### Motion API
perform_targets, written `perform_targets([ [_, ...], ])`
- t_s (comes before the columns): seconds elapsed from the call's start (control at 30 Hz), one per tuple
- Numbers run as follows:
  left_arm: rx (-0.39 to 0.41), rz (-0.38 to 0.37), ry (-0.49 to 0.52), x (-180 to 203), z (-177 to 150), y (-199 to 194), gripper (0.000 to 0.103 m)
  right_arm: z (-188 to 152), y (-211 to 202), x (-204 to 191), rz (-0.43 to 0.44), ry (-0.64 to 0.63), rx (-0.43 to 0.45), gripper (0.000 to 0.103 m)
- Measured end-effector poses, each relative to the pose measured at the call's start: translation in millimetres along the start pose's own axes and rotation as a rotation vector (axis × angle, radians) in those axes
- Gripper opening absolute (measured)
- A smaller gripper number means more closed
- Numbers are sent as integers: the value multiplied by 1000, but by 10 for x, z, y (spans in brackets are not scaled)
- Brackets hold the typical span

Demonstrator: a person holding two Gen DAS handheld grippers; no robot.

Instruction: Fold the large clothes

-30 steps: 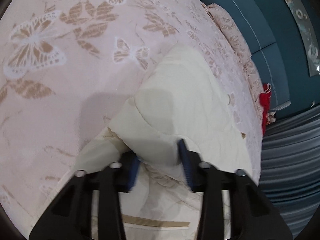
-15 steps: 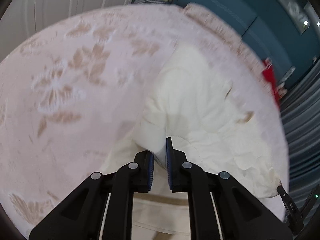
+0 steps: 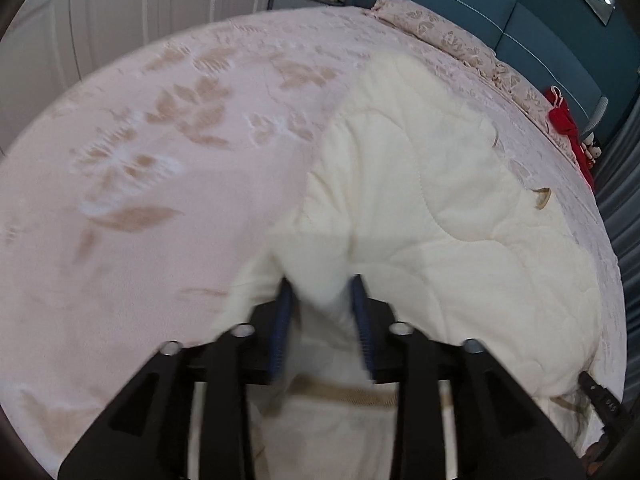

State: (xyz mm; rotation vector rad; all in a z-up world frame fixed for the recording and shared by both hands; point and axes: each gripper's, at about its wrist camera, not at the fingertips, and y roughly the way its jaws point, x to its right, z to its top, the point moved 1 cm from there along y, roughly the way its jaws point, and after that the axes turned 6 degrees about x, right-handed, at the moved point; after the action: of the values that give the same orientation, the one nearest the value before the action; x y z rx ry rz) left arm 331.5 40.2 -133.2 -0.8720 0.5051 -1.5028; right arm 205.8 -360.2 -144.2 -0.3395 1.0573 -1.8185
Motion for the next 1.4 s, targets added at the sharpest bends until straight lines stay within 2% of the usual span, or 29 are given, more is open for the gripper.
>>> perform_targets([
  [0.07,63,12,51,-19,70,-362,37,43,-348,-3,-16,1,76,31],
  [0.13,116,10,79,24,154,-627,37,84,-595,-113,4,-25,134,31],
  [0.2,144,-44,101,238,294,-803,37,137,-688,-381,54,-73,152,27],
  [0.3,140,-110,165,635,366,-696,36,135,-601,-856,118,-181,149,16],
  [0.37,98,-116,244,927,286,-445,36,81,-451,-1094,142,-235,122,10],
  [0.47,9,-124,289,1157,45,-44,36,-80,-146,-1285,155,-273,49,8],
  [0.57,-28,-99,315,1201,-151,188,35,-222,77,-1310,125,-301,2,8],
  [0.7,-35,-88,324,1135,-289,342,35,-379,258,-1196,122,-281,-36,4],
  [1.13,57,-71,371,1143,-497,407,36,-485,387,-1109,135,-289,7,3],
  [1.4,84,-66,377,1144,-527,418,36,-514,405,-1112,140,-282,23,2],
])
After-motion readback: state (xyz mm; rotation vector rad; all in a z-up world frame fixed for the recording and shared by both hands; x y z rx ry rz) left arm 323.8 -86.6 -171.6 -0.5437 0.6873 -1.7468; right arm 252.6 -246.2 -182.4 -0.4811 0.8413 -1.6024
